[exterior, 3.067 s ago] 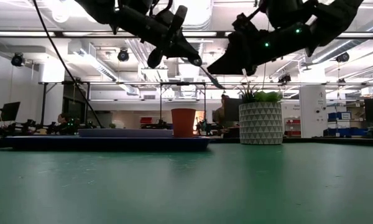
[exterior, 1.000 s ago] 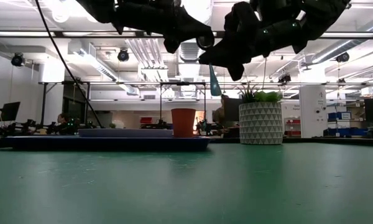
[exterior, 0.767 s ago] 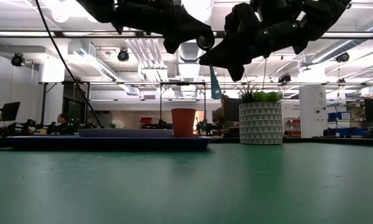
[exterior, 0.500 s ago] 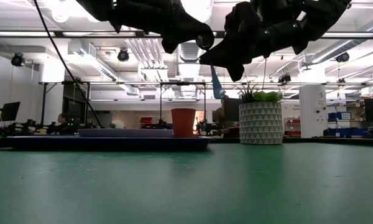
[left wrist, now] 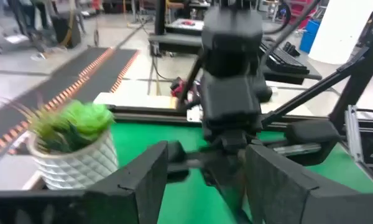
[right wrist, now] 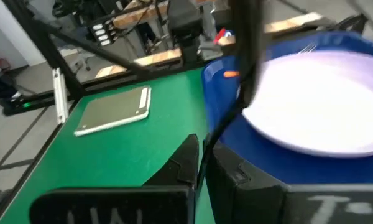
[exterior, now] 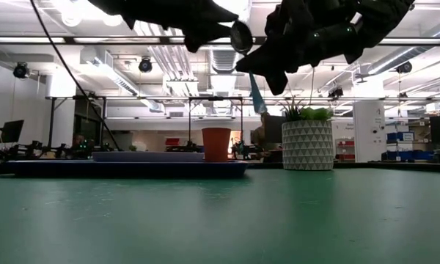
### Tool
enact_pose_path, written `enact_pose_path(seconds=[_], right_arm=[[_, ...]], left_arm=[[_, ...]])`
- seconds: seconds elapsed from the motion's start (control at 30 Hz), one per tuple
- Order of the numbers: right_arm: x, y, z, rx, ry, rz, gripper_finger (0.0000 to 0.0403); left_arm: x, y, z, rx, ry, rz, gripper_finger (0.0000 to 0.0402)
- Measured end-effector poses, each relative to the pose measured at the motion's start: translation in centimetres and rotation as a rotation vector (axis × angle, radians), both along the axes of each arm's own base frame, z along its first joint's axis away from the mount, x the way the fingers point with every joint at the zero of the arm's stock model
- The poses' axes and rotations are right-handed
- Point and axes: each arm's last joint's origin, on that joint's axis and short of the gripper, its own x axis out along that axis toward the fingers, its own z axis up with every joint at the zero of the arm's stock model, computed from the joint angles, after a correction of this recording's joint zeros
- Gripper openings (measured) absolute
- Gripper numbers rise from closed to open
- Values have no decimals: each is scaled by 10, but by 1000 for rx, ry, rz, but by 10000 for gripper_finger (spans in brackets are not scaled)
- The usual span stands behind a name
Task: Pick and place plate/cup/fork/spoon on tray
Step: Put the blue spoon on the blue tray to the right of the white plate
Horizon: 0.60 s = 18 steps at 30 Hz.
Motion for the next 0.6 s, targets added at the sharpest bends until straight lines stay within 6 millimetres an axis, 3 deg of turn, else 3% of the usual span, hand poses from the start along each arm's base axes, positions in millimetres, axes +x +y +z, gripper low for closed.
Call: enact_pose_path(seconds=[0.37,0.6], right_arm=[[0,-1,-2,106,34,-80,8],[10,-14,19,174,-32,-141,8]], left_arm=[[-53,-12,27,46,115,26,197],[-90,-25,27,117,43,144,183]])
